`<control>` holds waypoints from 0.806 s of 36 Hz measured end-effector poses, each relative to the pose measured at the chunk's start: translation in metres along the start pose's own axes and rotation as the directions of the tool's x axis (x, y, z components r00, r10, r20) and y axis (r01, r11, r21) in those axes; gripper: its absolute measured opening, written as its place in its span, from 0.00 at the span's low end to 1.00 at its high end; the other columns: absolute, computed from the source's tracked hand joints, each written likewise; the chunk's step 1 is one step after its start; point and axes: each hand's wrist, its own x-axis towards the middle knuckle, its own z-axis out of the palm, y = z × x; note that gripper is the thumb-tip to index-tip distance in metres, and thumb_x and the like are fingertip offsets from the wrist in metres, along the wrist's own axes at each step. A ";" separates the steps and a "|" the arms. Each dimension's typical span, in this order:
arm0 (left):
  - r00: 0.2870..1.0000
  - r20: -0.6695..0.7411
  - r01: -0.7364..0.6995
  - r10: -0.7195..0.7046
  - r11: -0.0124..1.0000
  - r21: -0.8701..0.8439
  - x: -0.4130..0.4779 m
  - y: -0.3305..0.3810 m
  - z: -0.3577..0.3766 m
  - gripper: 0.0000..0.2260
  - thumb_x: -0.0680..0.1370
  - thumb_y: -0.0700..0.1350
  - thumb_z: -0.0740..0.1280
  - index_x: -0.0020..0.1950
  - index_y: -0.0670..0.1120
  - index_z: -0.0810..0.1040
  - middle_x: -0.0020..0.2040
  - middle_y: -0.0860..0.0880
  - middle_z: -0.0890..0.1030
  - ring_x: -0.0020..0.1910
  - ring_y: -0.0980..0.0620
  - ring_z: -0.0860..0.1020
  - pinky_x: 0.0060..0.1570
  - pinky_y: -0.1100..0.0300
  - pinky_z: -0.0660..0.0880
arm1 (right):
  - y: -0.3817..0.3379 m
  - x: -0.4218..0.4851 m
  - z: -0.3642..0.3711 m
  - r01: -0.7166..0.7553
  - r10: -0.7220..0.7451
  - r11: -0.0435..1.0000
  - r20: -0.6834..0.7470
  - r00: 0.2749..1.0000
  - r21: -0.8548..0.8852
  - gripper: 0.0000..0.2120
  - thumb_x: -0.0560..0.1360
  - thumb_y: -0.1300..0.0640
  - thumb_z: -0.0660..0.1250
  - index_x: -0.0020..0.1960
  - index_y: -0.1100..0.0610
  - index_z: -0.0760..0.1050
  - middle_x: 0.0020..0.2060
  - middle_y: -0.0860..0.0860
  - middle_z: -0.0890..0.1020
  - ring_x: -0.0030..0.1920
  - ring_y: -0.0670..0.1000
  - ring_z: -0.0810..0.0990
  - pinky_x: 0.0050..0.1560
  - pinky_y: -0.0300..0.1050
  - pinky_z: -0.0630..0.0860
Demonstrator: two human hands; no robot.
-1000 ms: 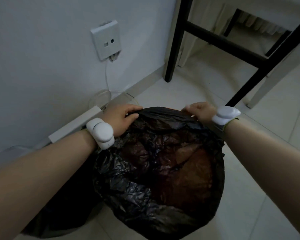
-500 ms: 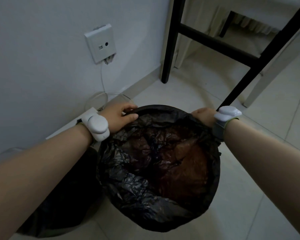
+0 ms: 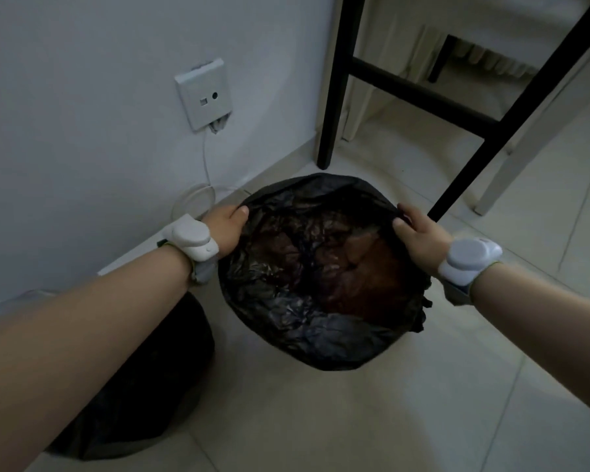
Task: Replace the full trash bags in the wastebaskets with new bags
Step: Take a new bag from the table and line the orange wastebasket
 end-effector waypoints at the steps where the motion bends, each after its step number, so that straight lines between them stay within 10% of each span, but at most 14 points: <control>1: 1.000 -0.017 0.018 -0.018 0.999 -0.039 -0.003 -0.003 0.001 0.20 0.82 0.50 0.53 0.62 0.37 0.74 0.63 0.38 0.75 0.63 0.40 0.72 0.59 0.58 0.64 | 0.005 -0.003 0.002 0.004 -0.004 1.000 -0.003 1.000 0.011 0.23 0.81 0.48 0.55 0.74 0.49 0.58 0.69 0.52 0.69 0.68 0.56 0.68 0.61 0.43 0.64; 9: 0.972 -0.132 0.121 -0.192 0.901 -0.417 -0.028 -0.017 0.013 0.21 0.83 0.51 0.52 0.68 0.39 0.70 0.67 0.41 0.71 0.67 0.44 0.68 0.59 0.63 0.62 | 0.025 -0.006 0.026 0.018 0.027 0.941 -0.129 0.991 0.337 0.18 0.81 0.53 0.56 0.69 0.54 0.69 0.65 0.54 0.74 0.66 0.55 0.70 0.69 0.54 0.65; 13: 0.977 -0.050 0.127 -0.209 0.749 -0.650 -0.031 -0.015 0.002 0.27 0.70 0.55 0.64 0.66 0.45 0.72 0.64 0.42 0.75 0.62 0.43 0.73 0.67 0.51 0.66 | 0.015 -0.002 0.020 0.006 0.032 0.978 -0.179 0.983 0.208 0.23 0.81 0.49 0.55 0.74 0.54 0.60 0.70 0.55 0.68 0.70 0.56 0.66 0.69 0.46 0.62; 16: 0.946 -0.224 -0.296 0.233 0.904 -0.310 -0.042 -0.018 -0.010 0.27 0.72 0.50 0.61 0.69 0.43 0.66 0.65 0.45 0.70 0.64 0.53 0.68 0.66 0.60 0.62 | -0.008 -0.032 0.009 0.327 -0.367 0.923 -0.207 0.907 -0.204 0.27 0.78 0.43 0.56 0.73 0.55 0.61 0.69 0.55 0.69 0.69 0.55 0.65 0.69 0.50 0.61; 19: 0.657 0.130 -0.754 0.742 0.647 0.118 -0.070 -0.013 -0.013 0.27 0.74 0.63 0.58 0.68 0.50 0.67 0.65 0.49 0.72 0.66 0.53 0.67 0.69 0.56 0.58 | -0.022 -0.068 0.011 0.664 -0.638 0.700 0.188 0.747 -0.263 0.35 0.73 0.31 0.53 0.72 0.52 0.63 0.66 0.52 0.72 0.67 0.52 0.69 0.68 0.53 0.66; 23: 0.431 0.500 -0.902 0.751 0.342 0.263 -0.089 -0.021 0.003 0.28 0.72 0.70 0.57 0.59 0.51 0.76 0.55 0.51 0.80 0.59 0.52 0.75 0.69 0.48 0.61 | -0.019 -0.097 0.034 0.757 -0.456 0.589 0.657 0.601 -0.283 0.34 0.70 0.34 0.64 0.72 0.44 0.61 0.65 0.46 0.74 0.64 0.47 0.71 0.66 0.43 0.68; 29: 0.383 0.536 -0.903 0.752 0.185 0.387 -0.089 -0.040 0.008 0.12 0.73 0.52 0.60 0.50 0.52 0.80 0.41 0.54 0.81 0.40 0.52 0.79 0.46 0.58 0.72 | 0.012 -0.102 0.048 0.899 -0.768 0.288 0.481 0.423 -0.331 0.09 0.77 0.48 0.58 0.52 0.51 0.73 0.43 0.49 0.79 0.41 0.53 0.76 0.41 0.43 0.76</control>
